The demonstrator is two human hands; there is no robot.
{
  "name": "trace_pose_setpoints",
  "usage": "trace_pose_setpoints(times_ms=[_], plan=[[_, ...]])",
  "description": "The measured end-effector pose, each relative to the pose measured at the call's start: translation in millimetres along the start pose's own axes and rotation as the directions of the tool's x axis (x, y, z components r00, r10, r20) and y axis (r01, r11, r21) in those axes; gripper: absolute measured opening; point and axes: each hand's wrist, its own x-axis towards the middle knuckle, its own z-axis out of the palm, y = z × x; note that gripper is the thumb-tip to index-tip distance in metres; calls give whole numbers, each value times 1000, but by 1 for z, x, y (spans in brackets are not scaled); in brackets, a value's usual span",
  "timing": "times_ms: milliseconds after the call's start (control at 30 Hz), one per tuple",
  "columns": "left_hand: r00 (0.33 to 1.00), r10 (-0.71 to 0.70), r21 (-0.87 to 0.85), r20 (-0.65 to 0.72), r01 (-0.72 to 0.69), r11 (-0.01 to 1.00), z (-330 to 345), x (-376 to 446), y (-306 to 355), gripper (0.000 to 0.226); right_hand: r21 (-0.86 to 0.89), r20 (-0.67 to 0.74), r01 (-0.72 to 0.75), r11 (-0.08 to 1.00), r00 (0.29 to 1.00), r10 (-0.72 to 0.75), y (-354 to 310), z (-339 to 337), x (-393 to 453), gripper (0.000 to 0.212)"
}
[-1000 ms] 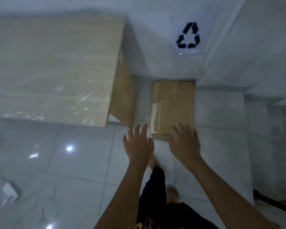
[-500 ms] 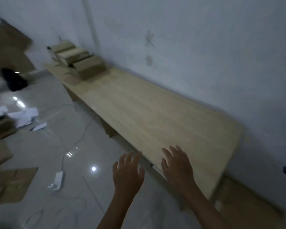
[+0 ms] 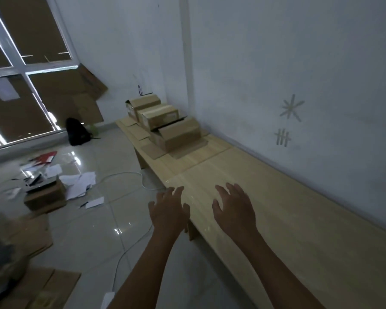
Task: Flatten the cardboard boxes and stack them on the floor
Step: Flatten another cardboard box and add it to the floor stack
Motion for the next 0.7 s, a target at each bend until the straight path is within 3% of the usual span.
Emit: trace_pose_setpoints(times_ms=[367,567,700], plan=[[994,-51,4,-92,52,999,13,272,-66,52,-12,56,95,995,994,-94,-63,85,288,51],[997,-32,-14,-71,31,999,47,404,-120,52,-8,61,68,998,996,-67,-93,148,419,52],[997,60,-26,-45,-61,998,72,504,-167,49,25,62,-30,999,998,28,-113,200,504,52]])
